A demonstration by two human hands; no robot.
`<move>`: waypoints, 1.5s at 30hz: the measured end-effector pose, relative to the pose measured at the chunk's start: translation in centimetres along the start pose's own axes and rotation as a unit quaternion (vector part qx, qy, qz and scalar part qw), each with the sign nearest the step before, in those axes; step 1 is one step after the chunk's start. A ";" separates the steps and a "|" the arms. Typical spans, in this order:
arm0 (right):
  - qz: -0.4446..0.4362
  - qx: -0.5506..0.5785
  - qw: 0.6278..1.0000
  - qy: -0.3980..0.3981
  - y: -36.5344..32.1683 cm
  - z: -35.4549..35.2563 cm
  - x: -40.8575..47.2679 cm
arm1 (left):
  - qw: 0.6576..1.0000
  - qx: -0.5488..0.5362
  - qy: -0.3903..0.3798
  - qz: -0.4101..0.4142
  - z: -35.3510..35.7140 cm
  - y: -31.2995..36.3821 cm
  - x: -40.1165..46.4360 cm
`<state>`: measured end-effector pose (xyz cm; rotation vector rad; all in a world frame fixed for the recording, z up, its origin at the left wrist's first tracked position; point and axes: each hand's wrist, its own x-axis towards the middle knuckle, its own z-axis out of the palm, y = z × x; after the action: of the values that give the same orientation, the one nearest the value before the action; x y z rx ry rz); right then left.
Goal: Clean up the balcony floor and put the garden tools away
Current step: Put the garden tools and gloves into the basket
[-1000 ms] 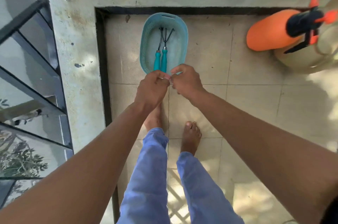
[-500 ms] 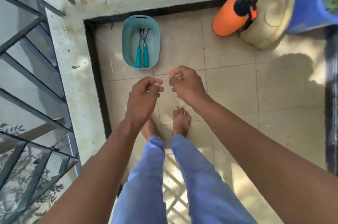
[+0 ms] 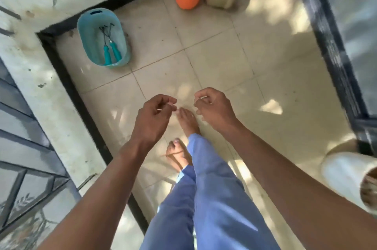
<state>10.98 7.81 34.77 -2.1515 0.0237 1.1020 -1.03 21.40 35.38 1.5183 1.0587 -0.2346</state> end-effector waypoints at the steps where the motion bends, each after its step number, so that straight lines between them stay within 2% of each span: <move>1: 0.005 0.006 1.000 0.012 1.5 -1.0 -1.0 | 1.000 0.006 -0.015 0.007 1.5 -0.3 -1.0; 8: 0.078 0.090 0.989 0.092 15.8 -7.8 -8.6 | 0.990 0.082 -0.116 0.003 14.5 -3.4 -7.1; 16: 0.159 0.122 0.962 0.186 35.7 -16.4 -17.7 | 0.941 0.218 -0.255 0.038 33.3 -7.5 -15.2; 23: 0.212 0.220 0.918 0.254 49.4 -24.2 -25.9 | 0.866 0.341 -0.353 0.092 47.3 -10.8 -23.7; 32: 0.291 0.290 0.858 0.310 64.3 -28.4 -32.1 | 0.747 0.472 -0.441 0.157 62.2 -13.3 -30.7; 36: 0.329 0.313 0.836 0.308 69.7 -29.3 -33.8 | 0.701 0.502 -0.478 0.169 68.0 -14.3 -33.3; 41: 0.390 0.368 0.787 0.304 75.2 -29.4 -37.1 | 0.635 0.532 -0.536 0.159 74.2 -13.7 -37.0; 45: 0.410 0.372 0.785 0.278 77.3 -29.8 -39.8 | 0.619 0.533 -0.556 0.155 77.4 -12.5 -39.5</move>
<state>-17.90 -79.25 29.76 -1.6025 1.5247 0.6175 -0.46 -66.36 32.53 1.9661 -0.5454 -1.5390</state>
